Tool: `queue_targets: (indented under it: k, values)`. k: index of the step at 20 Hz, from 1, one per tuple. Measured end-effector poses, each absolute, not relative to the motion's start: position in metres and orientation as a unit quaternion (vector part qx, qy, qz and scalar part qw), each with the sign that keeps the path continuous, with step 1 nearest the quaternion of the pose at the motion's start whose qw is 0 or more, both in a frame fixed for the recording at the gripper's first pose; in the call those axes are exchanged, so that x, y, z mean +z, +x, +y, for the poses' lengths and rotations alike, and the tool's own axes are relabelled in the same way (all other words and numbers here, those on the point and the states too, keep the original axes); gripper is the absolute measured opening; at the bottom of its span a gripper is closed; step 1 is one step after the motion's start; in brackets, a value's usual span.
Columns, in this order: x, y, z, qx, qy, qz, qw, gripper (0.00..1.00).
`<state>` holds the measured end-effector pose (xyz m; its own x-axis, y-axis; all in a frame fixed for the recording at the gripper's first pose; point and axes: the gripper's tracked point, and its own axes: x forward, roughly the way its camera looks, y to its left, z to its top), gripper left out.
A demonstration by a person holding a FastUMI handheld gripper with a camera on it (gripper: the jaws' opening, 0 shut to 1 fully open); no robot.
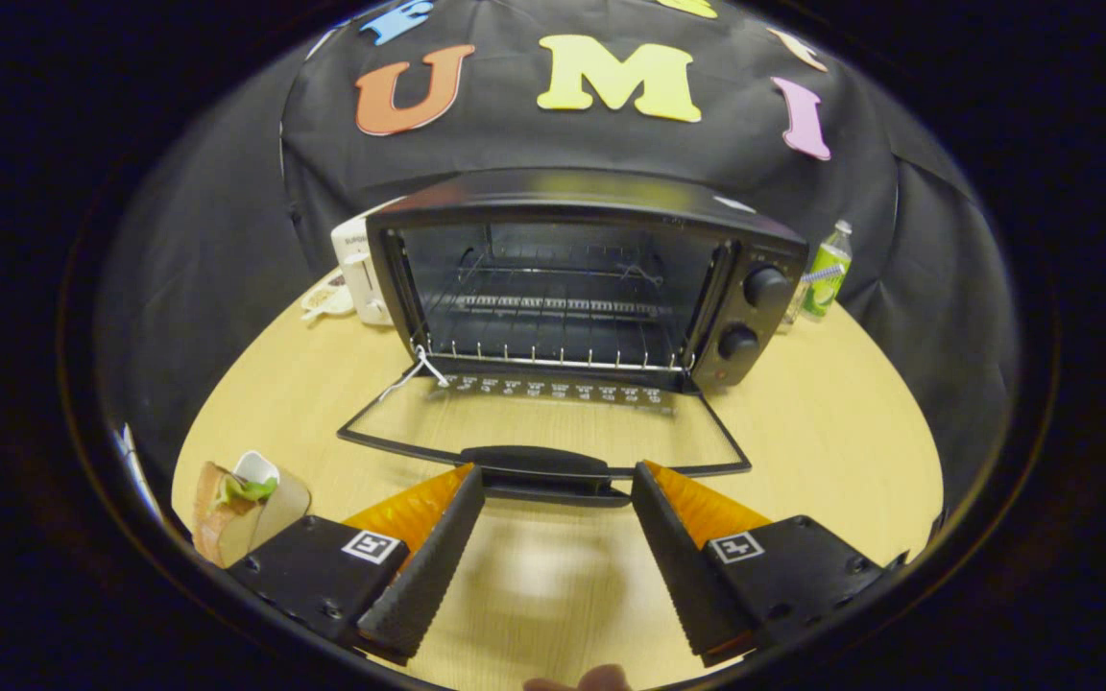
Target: Open the toaster oven, put the food inside, and close the toaster oven door.
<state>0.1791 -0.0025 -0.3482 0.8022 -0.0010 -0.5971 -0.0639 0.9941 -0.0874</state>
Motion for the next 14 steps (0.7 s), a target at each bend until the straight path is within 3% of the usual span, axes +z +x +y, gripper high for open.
queue_targets:
  k: [5, 7, 14]
  values:
    - [-0.301, 0.147, 0.008, 0.057, -0.040, 0.296, 0.952, 1.00]
    - [-0.275, 0.131, 0.024, 0.105, -0.029, 0.299, 0.948, 1.00]
    - [-0.238, 0.078, 0.103, 0.241, 0.105, 0.411, 0.873, 1.00]
